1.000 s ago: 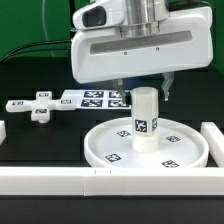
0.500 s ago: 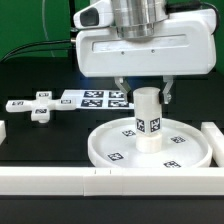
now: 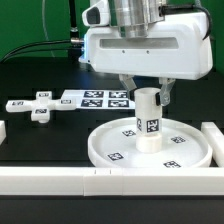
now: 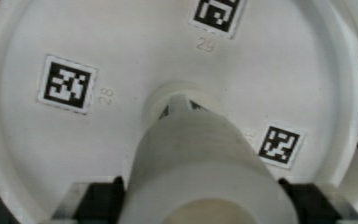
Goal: Assemble round table
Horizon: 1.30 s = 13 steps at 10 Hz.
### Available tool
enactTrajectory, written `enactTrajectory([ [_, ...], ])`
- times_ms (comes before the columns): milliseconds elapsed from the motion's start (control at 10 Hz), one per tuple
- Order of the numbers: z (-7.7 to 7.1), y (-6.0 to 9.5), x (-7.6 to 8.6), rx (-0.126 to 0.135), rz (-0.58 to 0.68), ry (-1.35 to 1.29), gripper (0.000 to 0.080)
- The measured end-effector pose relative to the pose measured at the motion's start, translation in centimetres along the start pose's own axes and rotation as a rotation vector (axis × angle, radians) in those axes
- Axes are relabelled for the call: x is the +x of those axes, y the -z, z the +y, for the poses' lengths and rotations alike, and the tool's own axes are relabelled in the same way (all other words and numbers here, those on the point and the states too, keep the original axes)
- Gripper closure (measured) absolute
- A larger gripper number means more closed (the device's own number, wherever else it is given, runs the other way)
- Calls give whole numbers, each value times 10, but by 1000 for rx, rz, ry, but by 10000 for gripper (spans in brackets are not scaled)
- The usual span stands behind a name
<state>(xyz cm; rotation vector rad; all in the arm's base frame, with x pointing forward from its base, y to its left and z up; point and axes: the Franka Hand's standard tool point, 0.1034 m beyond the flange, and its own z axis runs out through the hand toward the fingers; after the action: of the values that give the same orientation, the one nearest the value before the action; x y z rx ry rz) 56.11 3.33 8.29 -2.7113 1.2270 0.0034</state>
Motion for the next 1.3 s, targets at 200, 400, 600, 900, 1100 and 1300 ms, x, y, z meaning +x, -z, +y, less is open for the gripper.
enactTrajectory([
  [200, 1, -1, -1, 33, -22, -263, 392],
  [400, 1, -2, -3, 64, -55, -523, 392],
  [600, -3, -3, -3, 70, -88, -757, 390],
  [900, -3, -3, -2, 63, -104, -783, 345],
  [1100, -5, -2, -3, 55, -106, -707, 204],
  [1300, -4, -3, -3, 63, -102, -563, 153],
])
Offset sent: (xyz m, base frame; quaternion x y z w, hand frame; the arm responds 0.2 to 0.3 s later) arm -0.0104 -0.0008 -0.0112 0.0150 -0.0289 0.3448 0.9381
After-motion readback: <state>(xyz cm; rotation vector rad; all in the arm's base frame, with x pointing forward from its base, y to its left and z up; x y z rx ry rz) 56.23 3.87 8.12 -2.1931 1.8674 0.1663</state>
